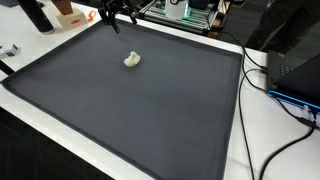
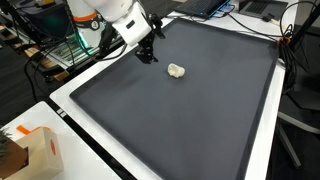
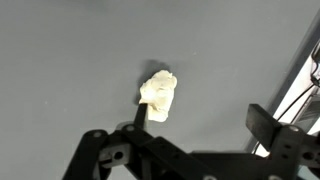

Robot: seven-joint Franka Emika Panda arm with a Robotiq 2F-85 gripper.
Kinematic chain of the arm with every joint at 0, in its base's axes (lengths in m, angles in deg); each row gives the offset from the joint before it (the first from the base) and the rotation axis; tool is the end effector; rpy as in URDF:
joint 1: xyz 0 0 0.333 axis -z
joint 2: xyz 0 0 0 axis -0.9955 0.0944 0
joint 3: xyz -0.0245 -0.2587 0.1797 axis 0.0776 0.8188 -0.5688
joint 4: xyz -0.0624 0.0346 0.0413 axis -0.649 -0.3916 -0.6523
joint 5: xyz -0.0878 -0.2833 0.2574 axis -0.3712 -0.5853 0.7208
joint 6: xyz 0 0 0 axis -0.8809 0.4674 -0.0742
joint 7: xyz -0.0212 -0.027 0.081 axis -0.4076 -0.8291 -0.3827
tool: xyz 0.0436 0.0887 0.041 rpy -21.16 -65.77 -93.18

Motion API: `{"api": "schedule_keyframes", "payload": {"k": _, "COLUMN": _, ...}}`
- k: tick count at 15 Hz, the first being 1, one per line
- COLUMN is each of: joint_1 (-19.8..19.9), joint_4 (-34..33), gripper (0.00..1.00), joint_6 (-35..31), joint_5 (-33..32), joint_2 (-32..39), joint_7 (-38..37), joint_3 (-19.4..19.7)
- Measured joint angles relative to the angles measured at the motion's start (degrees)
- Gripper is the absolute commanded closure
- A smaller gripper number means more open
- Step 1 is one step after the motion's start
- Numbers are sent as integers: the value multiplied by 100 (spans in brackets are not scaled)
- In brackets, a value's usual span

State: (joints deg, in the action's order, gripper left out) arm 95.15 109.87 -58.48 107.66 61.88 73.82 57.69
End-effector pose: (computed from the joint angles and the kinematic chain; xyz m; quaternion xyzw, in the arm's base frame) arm 0.4856 -0.1147 0.2799 -0.9529 -0.1107 -0.0841 0.2694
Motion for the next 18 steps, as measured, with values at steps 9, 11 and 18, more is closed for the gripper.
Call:
{"api": "schedule_keyframes", "payload": {"k": 9, "joint_1": 280, "joint_4": 12, "gripper": 0, "joint_6": 463, "joint_5": 564, "joint_2": 634, "joint_7": 187, "joint_3": 205}}
{"api": "schedule_keyframes", "payload": {"k": 11, "joint_1": 304, "joint_4": -37, "gripper": 0, "joint_6": 530, "joint_5": 639, "joint_2": 772, "joint_7": 132, "joint_3": 215}}
{"api": "schedule_keyframes", "payload": {"k": 18, "joint_1": 313, "joint_4": -445, "gripper": 0, "joint_6": 560, "joint_5": 700, "joint_2": 1241, "joint_7": -756, "joint_3": 216}}
